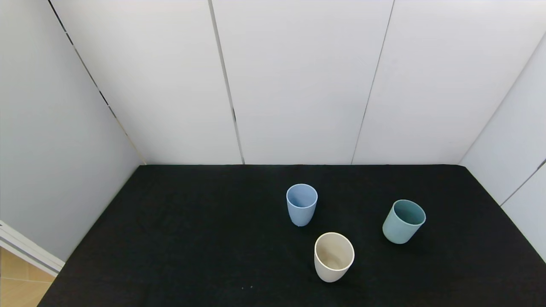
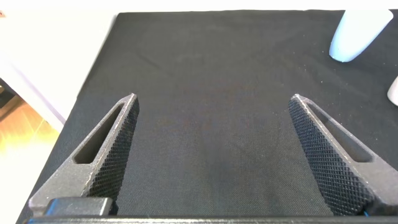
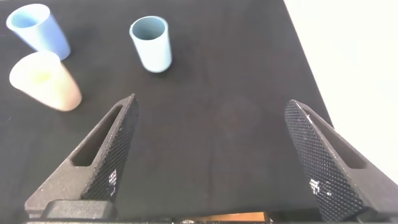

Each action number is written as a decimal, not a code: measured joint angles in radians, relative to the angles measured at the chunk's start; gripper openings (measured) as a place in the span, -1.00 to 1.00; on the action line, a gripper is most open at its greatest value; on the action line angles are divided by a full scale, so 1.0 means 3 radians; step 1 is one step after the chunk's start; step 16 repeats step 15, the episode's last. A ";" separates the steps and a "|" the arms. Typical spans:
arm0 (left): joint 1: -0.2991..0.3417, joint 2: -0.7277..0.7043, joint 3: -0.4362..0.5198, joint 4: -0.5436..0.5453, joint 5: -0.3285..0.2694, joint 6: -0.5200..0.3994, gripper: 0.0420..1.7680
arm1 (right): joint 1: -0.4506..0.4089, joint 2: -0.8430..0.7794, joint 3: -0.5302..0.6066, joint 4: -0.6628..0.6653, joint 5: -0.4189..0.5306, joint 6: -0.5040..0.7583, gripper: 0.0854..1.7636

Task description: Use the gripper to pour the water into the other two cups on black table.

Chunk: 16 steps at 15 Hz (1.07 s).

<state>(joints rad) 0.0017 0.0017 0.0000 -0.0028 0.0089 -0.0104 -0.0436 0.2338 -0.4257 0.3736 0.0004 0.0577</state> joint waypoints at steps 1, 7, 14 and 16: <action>-0.0001 0.0000 0.0000 0.0000 0.0000 0.0000 0.94 | 0.0045 -0.0118 0.0070 0.0000 0.0004 -0.0019 0.92; -0.0001 0.0000 0.0000 0.0000 -0.0001 0.0001 0.94 | 0.0144 -0.0719 0.0897 -0.1126 -0.0027 -0.0159 0.92; -0.0001 0.0000 0.0000 0.0000 -0.0001 0.0001 0.94 | 0.0153 -0.0781 0.1413 -0.1270 -0.0019 -0.0192 0.92; -0.0003 0.0000 0.0000 0.0000 0.0000 0.0003 0.94 | 0.0153 -0.0781 0.1415 -0.1266 -0.0022 -0.0195 0.92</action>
